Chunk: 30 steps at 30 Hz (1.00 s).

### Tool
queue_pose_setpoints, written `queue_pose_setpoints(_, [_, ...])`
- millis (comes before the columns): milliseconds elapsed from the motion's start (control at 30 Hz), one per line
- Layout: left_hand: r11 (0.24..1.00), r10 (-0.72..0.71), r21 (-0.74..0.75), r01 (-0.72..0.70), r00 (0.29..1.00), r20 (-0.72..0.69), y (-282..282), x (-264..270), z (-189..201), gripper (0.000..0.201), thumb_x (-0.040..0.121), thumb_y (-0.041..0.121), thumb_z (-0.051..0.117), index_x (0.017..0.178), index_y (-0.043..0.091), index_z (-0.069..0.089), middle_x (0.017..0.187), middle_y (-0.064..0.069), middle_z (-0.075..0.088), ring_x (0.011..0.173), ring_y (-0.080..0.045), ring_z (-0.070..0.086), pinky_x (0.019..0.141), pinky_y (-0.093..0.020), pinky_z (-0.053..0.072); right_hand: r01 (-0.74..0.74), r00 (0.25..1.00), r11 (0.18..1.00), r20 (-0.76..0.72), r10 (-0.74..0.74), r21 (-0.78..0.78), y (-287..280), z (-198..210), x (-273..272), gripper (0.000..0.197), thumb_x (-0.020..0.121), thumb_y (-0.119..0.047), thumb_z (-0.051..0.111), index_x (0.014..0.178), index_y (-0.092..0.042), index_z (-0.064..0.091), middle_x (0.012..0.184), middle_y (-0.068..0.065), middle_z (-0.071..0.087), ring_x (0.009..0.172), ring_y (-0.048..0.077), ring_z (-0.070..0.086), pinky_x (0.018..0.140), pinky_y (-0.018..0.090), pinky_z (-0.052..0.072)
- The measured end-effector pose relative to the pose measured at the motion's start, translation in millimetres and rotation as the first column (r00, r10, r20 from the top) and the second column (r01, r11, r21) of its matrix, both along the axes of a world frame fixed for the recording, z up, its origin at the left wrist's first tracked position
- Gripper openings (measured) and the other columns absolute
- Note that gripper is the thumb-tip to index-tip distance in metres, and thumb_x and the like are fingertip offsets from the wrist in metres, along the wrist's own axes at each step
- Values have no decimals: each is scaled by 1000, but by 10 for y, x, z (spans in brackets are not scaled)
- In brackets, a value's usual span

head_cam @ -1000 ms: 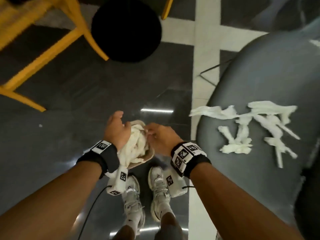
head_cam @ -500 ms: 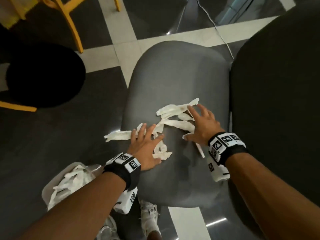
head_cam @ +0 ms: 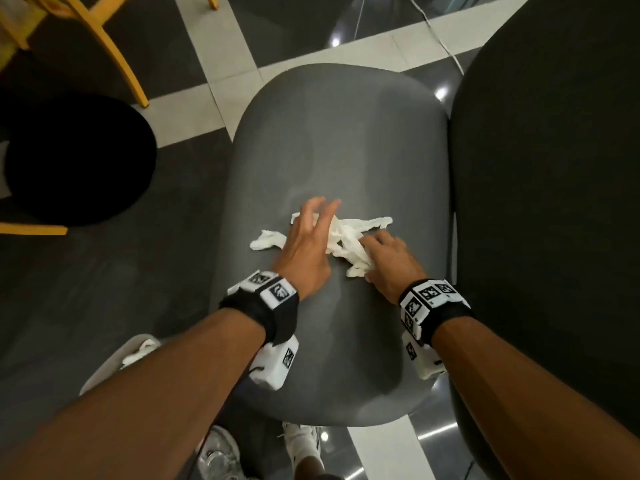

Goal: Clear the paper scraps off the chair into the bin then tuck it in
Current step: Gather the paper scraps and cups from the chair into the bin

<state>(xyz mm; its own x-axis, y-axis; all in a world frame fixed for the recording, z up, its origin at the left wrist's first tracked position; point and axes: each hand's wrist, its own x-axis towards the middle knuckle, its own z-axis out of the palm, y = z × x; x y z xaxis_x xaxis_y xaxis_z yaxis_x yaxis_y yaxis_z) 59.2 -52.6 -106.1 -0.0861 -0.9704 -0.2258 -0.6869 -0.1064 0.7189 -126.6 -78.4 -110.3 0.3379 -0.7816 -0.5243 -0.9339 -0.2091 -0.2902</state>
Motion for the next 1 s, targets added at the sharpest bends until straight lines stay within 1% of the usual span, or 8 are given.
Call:
queue_pose_setpoints(67, [981, -53, 194, 22, 987, 154, -118, -38, -107, 92, 77, -8, 54, 154, 29, 20, 158, -4, 15, 136, -34, 33, 111, -45, 39, 44, 998, 999, 46, -42, -25, 0, 28, 30, 53, 83, -11, 69, 128, -18, 42, 130, 8, 53, 113, 32, 53, 90, 40, 46])
queue_pose_setpoints(200, [979, -108, 192, 75, 980, 169, -86, 18, -304, 56, 84, 0, 55, 136, 21, 50, 138, -8, 38, 121, -35, 43, 103, -43, 40, 2, 1000, 1000, 24, -1, -25, -80, 75, 116, 100, 80, -11, 70, 156, -23, 5, 121, 16, 61, 104, 37, 61, 86, 43, 52])
queue_pose_setpoints(333, [981, -58, 186, 47, 997, 55, 177, 2, -316, 46, 81, -7, 50, 122, 11, 56, 123, -11, 51, 113, -32, 46, 96, -34, 38, -130, 991, 991, -34, 131, 18, -190, 124, 311, 52, 85, -18, 63, 135, -15, 46, 115, 16, 63, 103, 38, 63, 83, 40, 50])
queue_pose_setpoints(433, [948, 266, 223, -229, 951, -156, 390, 97, -244, 35, 78, -6, 49, 108, 9, 60, 109, -11, 60, 103, -30, 57, 90, -39, 48, -165, 986, 986, -5, 165, 28, -49, 156, 560, 42, 90, -26, 62, 125, -5, 55, 115, 17, 64, 103, 38, 63, 85, 40, 51])
queue_pose_setpoints(600, [644, 765, 460, -612, 507, -396, 936, 563, -84, 32, 83, 0, 47, 103, 17, 64, 98, -9, 70, 88, -22, 67, 54, -21, 55, -168, 981, 981, 110, 157, 97, 471, 202, 1313, 28, 88, -23, 59, 114, -11, 62, 108, 16, 66, 99, 38, 63, 81, 37, 50])
queue_pose_setpoints(800, [287, 905, 553, -782, 32, -425, 1934, 1678, -128, 39, 62, 13, 51, 97, 14, 67, 92, -13, 74, 88, -35, 68, 81, -47, 58, -328, 944, 929, 96, 316, 170, 1334, 111, 2726, 20, 91, -23, 54, 101, -12, 67, 103, 11, 72, 97, 33, 67, 74, 33, 47])
queue_pose_setpoints(900, [169, 914, 638, -751, -124, -387, 2478, 2189, -294, 20, 73, 13, 48, 88, 10, 61, 80, -10, 63, 83, -31, 58, 71, -40, 50, -349, 937, 902, 56, 346, 254, 1810, -153, 3415, 23, 89, -19, 53, 103, -11, 68, 104, 11, 72, 98, 32, 69, 80, 36, 55])
queue_pose_setpoints(1000, [148, 899, 759, -634, -233, -370, 2971, 2650, -686, 27, 84, 16, 42, 90, 9, 67, 86, -13, 67, 92, -34, 62, 80, -39, 53, -359, 925, 871, 6, 379, 335, 2257, -600, 3942, 25, 91, -17, 53, 110, -7, 65, 112, 13, 70, 102, 32, 68, 78, 34, 53])
